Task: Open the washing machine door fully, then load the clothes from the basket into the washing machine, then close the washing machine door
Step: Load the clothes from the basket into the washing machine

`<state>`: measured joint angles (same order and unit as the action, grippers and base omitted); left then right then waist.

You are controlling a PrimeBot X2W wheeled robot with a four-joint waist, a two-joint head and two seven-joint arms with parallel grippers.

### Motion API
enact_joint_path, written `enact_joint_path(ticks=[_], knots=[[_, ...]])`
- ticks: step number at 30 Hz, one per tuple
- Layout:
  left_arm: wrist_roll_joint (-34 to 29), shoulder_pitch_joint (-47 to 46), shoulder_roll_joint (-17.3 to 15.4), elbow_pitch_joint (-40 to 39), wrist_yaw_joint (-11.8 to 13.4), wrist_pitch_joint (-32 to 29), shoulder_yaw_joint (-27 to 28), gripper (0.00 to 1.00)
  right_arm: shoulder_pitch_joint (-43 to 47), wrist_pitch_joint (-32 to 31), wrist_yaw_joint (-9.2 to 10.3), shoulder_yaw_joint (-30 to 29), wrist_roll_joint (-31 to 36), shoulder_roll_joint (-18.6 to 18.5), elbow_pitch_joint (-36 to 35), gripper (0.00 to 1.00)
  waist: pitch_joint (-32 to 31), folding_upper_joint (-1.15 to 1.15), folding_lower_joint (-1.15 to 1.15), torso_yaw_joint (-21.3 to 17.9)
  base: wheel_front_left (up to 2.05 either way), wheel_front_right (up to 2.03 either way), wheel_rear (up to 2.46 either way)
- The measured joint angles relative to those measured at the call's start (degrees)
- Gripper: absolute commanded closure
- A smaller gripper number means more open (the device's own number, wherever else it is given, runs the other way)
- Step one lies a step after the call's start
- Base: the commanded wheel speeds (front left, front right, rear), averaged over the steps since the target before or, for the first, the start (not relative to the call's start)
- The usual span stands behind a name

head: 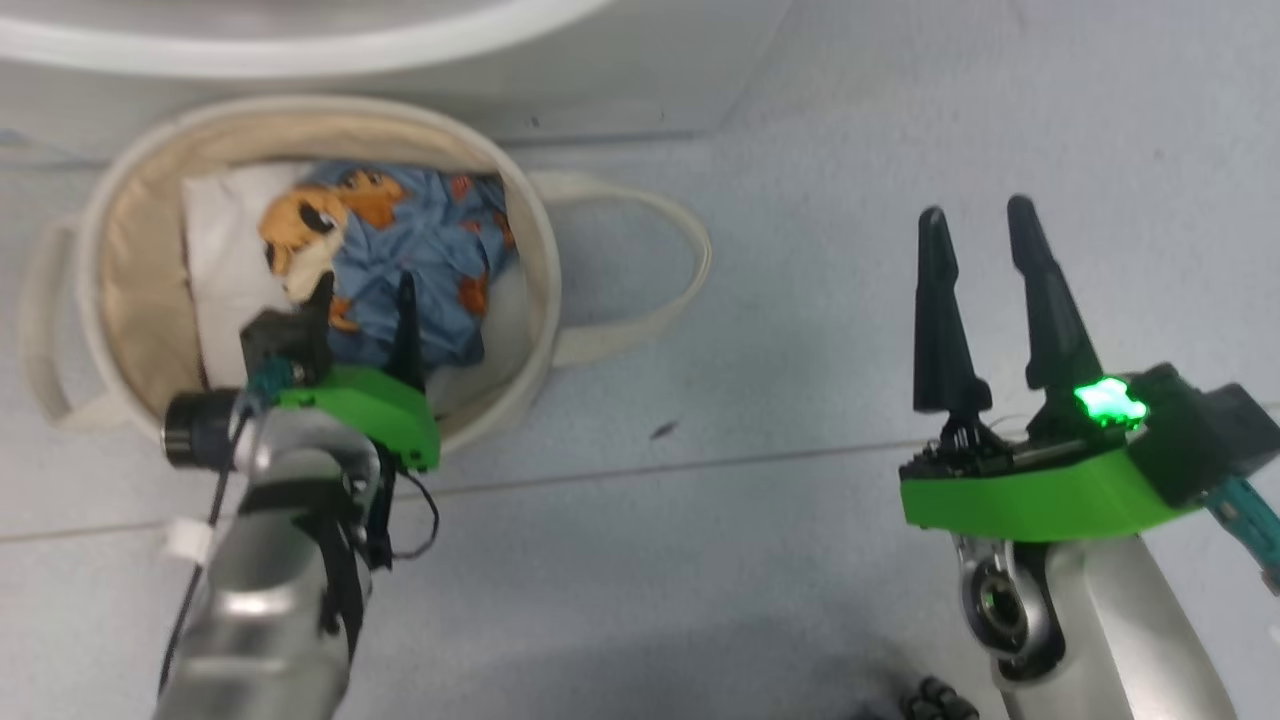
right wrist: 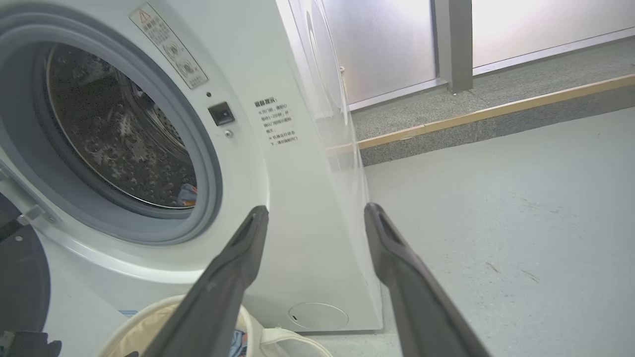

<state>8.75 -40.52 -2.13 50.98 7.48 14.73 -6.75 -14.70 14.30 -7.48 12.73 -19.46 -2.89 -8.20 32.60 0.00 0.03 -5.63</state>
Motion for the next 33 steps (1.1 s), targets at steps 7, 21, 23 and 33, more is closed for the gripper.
enact_joint_path(ticks=[7,21,23,33], knots=[[-0.01,-12.02,-1.46,12.67,1.54,-0.01,1.13,0.0,-3.86,0.0,0.0,0.82,4.55,-0.58,0.36,0.0,9.32,0.0,-0.01,-1.06,0.0,0.0,0.0],[-2.32,-25.64,-4.28,22.79,2.53,-5.49,-1.22,0.0,-5.25,0.0,0.0,-0.75,4.72,-0.56,0.35,0.0,21.08,0.0,-0.02,-3.07,0.0,0.0,0.0],[-3.0,-26.91,-4.77,22.97,2.55,-7.61,-1.97,0.0,-5.33,0.0,-0.01,-0.74,4.72,-0.56,0.27,0.0,21.98,0.0,-0.02,-3.17,0.0,0.0,0.0],[-2.47,-29.17,-5.16,23.26,3.22,-14.08,-2.52,1.0,-6.17,0.0,0.0,-0.71,4.3,-0.54,0.25,0.0,22.64,0.0,-0.03,-3.53,0.0,0.0,0.0]])
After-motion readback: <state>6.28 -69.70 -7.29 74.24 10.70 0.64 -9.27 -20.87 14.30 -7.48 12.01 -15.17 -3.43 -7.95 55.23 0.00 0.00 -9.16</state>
